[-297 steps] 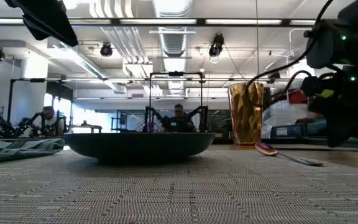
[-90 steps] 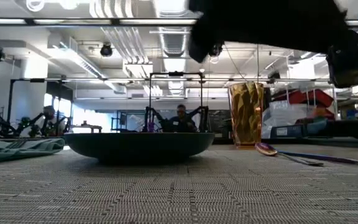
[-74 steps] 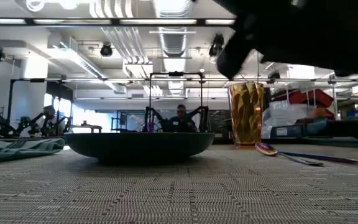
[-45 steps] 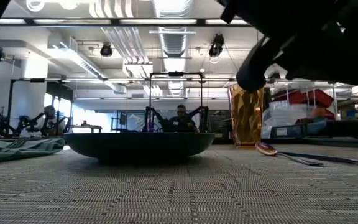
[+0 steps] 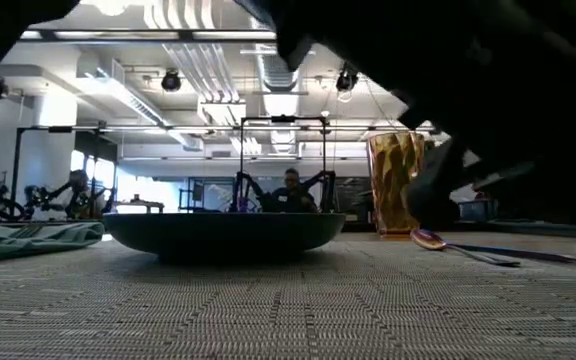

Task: Set table place
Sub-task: Put the table knife to the right side of the dark green plate on the table mat

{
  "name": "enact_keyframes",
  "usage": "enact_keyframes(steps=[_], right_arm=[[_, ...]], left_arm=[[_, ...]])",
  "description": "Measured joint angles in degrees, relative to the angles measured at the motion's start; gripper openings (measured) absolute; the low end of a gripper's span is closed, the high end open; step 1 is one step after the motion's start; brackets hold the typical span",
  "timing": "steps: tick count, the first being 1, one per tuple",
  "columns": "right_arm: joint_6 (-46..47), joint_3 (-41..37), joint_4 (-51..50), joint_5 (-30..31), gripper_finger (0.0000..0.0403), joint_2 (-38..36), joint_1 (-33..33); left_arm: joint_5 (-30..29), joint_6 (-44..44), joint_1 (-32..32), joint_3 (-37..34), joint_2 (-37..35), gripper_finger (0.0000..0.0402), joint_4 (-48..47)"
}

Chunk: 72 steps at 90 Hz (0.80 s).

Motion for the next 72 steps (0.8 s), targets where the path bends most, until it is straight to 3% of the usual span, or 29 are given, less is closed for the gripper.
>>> enact_keyframes(steps=[19, 72], right_arm=[[0.8, 0.2, 2.4, 1.4, 0.0000, 8.2, -0.4], [1.4, 0.2, 12.8, 4.3, 0.0000, 12.0, -2.9]], left_arm=[[0.8, 0.0, 1.6, 0.3, -0.5, 0.0036, -2.1], [2.9, -0.6, 2.1, -1.9, 0.2, 0.0036, 0.1]])
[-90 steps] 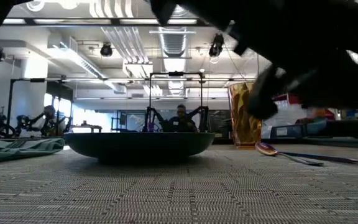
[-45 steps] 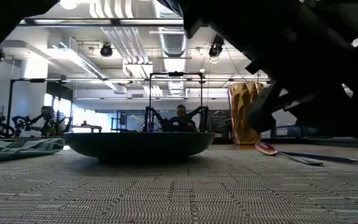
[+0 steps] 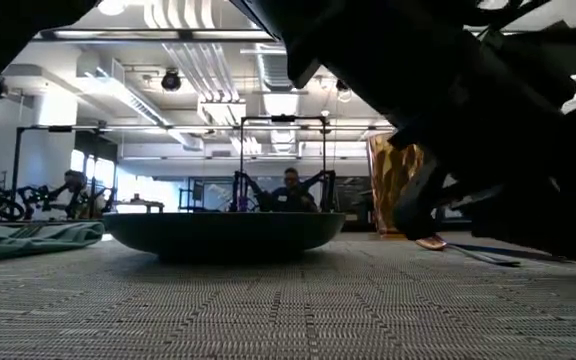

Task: Set table place
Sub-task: Put the table knife to the right side of the dark green plate on the table mat

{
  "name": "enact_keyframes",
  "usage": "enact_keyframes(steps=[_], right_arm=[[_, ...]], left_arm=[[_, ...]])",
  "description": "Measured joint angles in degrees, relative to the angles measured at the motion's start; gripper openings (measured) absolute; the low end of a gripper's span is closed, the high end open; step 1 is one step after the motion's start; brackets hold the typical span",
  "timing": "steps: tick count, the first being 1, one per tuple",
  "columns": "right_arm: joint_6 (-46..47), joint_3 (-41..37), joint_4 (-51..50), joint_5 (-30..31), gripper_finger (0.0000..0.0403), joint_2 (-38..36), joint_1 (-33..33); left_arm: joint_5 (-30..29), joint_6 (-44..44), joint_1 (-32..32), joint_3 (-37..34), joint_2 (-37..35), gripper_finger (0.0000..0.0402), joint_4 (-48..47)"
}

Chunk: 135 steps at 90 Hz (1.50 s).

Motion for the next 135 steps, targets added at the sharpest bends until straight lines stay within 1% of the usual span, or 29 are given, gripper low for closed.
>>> enact_keyframes(steps=[14, 24, 32, 46, 54, 64, 70, 83, 109, 135], right_arm=[[-3.9, 0.0, 5.3, -1.5, 0.0000, 0.4, -0.8], [-7.5, 0.2, 5.8, -3.7, 0.0000, -0.2, -1.7], [-9.5, 0.9, 3.1, -5.5, 0.0000, -2.3, -2.9], [-9.8, 0.9, -4.5, -5.1, 0.0000, -7.5, -4.6], [-11.0, 0.1, -5.5, -4.8, 0.0000, -8.5, -5.3], [-11.1, -0.6, -3.5, -4.8, 0.0000, -6.9, -6.1], [-10.6, -0.8, -3.7, -4.5, 0.0000, -5.3, -6.2], [-9.8, -0.7, -0.3, -4.1, 0.0000, -2.7, -6.0], [-11.4, -0.1, 1.4, -3.4, 0.0000, -3.0, -6.1], [-10.4, 0.0, 1.8, -2.6, 0.0000, -0.2, -6.0]], left_arm=[[0.3, 0.0, 0.0, -0.1, 0.0, 0.0036, 0.2], [0.4, 0.1, 0.0, -0.1, 0.0, 0.0036, 0.4], [1.1, 0.1, 0.0, -0.1, 0.0, 0.0036, 0.3], [1.3, 0.6, -0.2, -0.2, -0.5, 0.0036, -0.3], [1.3, 0.7, -0.3, -0.2, -1.7, 0.0036, -1.2], [1.2, 1.1, -0.3, -0.2, -3.2, 0.0036, -2.7], [1.0, 1.2, -0.3, -0.1, -3.3, 0.0036, -3.2], [1.1, 0.8, -0.4, -0.2, -3.2, 0.0036, -4.0], [1.1, 0.7, -0.4, -0.5, -3.2, 0.0036, -4.2], [1.3, 0.7, -0.5, -0.5, -3.2, 0.0036, -5.2]])
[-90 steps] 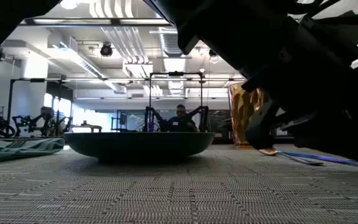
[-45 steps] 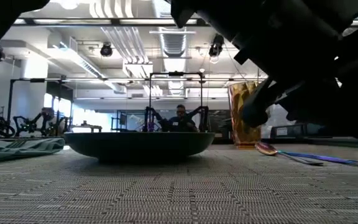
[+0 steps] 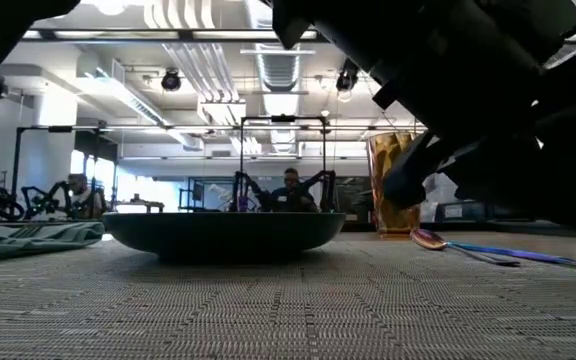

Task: Set table place
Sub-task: Put the table knife to the right side of the dark green plate on the table mat

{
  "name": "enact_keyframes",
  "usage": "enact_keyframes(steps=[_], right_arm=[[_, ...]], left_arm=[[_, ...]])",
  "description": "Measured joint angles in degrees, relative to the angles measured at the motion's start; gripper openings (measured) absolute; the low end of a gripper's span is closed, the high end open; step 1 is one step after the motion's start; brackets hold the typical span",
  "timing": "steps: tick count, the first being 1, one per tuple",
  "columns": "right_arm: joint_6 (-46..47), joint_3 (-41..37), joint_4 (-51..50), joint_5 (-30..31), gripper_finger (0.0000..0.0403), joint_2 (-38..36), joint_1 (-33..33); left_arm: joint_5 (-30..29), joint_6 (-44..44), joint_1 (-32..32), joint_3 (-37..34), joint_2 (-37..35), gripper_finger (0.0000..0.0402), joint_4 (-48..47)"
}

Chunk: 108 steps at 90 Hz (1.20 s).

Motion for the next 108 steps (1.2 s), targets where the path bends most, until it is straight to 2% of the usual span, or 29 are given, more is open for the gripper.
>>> enact_keyframes(steps=[11, 31, 45, 60, 74, 88, 108], right_arm=[[0.0, 0.0, 0.1, 0.0, 0.0000, 0.0, 0.0], [0.6, -0.1, 0.6, -0.2, 0.0000, 0.0, 0.0], [1.4, -0.1, 0.6, -0.2, 0.0000, 0.0, 0.0], [1.4, -0.1, 0.7, -0.2, 0.0000, 0.0, 0.0], [1.4, -0.2, 0.9, -0.2, 0.0000, 0.0, 0.0], [1.4, -0.2, 1.3, -0.1, 0.0000, 0.1, 0.0], [1.6, -0.2, 2.0, -0.1, 0.0000, 0.1, -0.1]], left_arm=[[1.6, 1.5, 0.0, 0.0, 0.0, 0.0036, 0.2], [1.9, 10.9, 0.0, 0.0, 0.0, 0.0044, 0.5], [1.9, 20.3, 0.1, -0.2, 0.5, 0.0087, 1.9], [1.0, 38.9, 0.2, -0.3, 1.7, 0.0145, 4.6], [0.8, 47.2, 0.7, -0.3, 2.4, 0.0175, 4.9], [1.5, 50.5, 1.5, -0.3, 2.4, 0.0178, 4.9], [3.4, 51.7, 3.1, -0.5, 2.4, 0.0148, 5.1]])
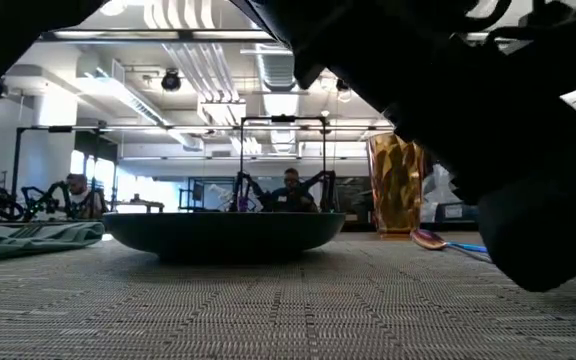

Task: Set table place
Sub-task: Put the table knife to the right side of the dark green plate on the table mat

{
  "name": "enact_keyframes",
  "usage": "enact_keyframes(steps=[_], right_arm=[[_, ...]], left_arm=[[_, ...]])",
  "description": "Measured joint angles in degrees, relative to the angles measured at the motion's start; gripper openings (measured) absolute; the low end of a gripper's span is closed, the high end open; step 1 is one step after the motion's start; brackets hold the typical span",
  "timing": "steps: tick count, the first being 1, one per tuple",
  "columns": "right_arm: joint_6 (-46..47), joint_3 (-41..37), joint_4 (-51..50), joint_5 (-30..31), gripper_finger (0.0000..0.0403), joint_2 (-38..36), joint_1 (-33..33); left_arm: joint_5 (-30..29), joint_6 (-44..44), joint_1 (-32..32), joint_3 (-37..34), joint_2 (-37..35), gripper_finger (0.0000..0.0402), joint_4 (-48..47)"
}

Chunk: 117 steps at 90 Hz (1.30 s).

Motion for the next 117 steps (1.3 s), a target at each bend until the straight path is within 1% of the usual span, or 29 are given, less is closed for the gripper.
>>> enact_keyframes(steps=[12, 26, 31, 37, 45, 52, 59, 63, 80, 90, 109, 117], right_arm=[[-0.3, 0.0, 0.3, 0.1, 0.0000, 0.0, 0.0], [-0.4, 0.0, 0.4, 0.2, 0.0000, 0.0, 0.0], [-0.8, 0.0, 0.5, 0.2, 0.0000, 0.0, 0.0], [-1.0, 0.0, 0.6, 0.3, 0.0000, 0.0, 0.0], [-1.0, 0.0, 0.6, 0.3, 0.0000, 0.0, 0.0], [-1.3, 0.0, 0.6, 0.3, 0.0000, 0.0, 0.0], [-2.2, 0.0, 0.6, 0.4, 0.0000, 0.0, 0.0], [-2.3, 0.0, 0.6, 0.3, 0.0000, 0.0, 0.0], [-3.3, 0.0, 0.6, 0.4, 0.0000, 0.0, 0.0], [-4.0, 0.0, 0.7, 0.4, 0.0000, 0.0, 0.0], [-6.9, 0.0, 3.7, -1.4, 0.0000, 0.0, 0.1], [-8.2, 0.0, 5.9, -3.6, 0.0000, 0.0, 0.1]], left_arm=[[1.1, -2.3, 0.2, -0.2, 0.0, 0.0127, 0.2], [0.8, -13.5, -0.4, 1.0, -0.7, 0.0108, -0.7], [0.8, -19.8, -0.6, 1.8, -1.6, 0.0103, -1.3], [1.1, -30.9, -0.8, 3.7, -2.9, 0.0098, -3.8], [3.3, -46.1, -0.8, 6.0, -3.5, 0.0093, -8.0], [5.5, -58.0, -0.9, 6.5, -3.2, 0.0089, -10.1], [6.4, -67.5, -0.9, 6.5, -2.9, 0.0083, -10.3], [6.4, -71.1, -1.0, 6.5, -2.9, 0.0081, -10.2], [6.3, -80.6, -1.4, 6.6, -1.6, 0.0077, -9.7], [6.3, -84.0, -1.7, 6.6, 0.2, 0.0077, -9.4], [5.8, -86.1, -2.2, 6.6, 1.4, 0.0077, -7.3], [5.0, -86.2, -2.3, 6.4, 1.4, 0.0077, -7.2]])
